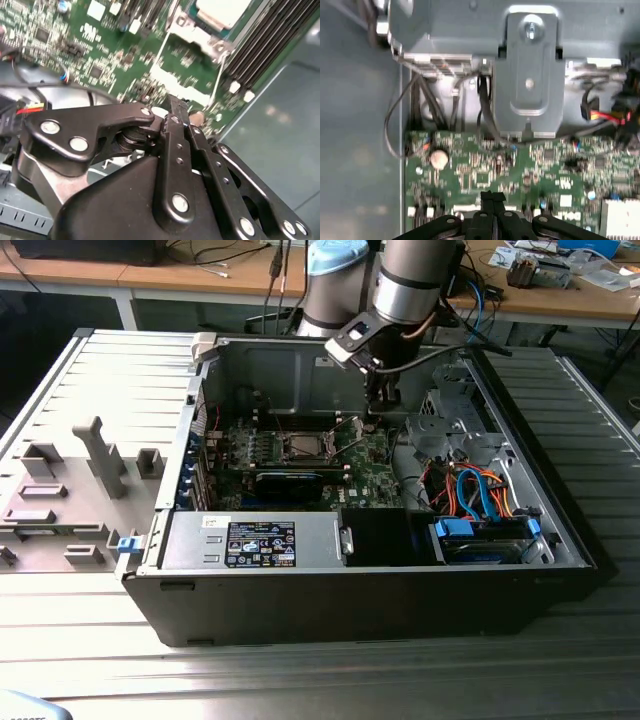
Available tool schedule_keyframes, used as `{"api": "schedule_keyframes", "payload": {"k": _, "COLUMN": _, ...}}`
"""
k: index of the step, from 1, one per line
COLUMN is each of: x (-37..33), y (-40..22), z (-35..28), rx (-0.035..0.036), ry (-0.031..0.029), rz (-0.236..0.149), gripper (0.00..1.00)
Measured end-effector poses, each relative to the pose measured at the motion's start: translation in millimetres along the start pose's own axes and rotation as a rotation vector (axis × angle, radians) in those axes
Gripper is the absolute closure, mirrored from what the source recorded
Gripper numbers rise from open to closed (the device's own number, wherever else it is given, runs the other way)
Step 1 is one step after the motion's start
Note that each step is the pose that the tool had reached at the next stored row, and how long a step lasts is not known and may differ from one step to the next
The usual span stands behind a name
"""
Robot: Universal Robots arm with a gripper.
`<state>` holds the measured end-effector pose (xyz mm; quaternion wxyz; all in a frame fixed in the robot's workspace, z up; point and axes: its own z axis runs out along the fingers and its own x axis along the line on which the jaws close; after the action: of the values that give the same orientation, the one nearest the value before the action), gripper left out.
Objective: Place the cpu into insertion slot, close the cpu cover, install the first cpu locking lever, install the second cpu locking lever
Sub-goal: 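Close the cpu cover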
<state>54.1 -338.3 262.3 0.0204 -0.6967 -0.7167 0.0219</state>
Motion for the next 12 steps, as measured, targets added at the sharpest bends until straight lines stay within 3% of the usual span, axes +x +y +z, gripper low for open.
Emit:
{"api": "schedule_keyframes", "payload": {"k": 3, "x": -0.3, "y": 14.5, "z": 2.7, "rx": 0.0075, "ry": 0.0007, "rz": 0.000, "gripper": 0.89}}
{"api": "schedule_keyframes", "payload": {"k": 6, "x": 0.4, "y": 16.4, "z": 7.3, "rx": 0.0083, "ry": 0.0010, "rz": -0.003, "gripper": 0.89}}
{"api": "schedule_keyframes", "payload": {"k": 9, "x": 2.5, "y": 10.0, "z": 12.7, "rx": 0.0082, "ry": 0.0036, "rz": -0.005, "gripper": 0.89}}
{"api": "schedule_keyframes", "payload": {"k": 12, "x": 4.2, "y": -5.3, "z": 16.1, "rx": 0.0081, "ry": 0.0074, "rz": -0.005, "gripper": 0.89}}
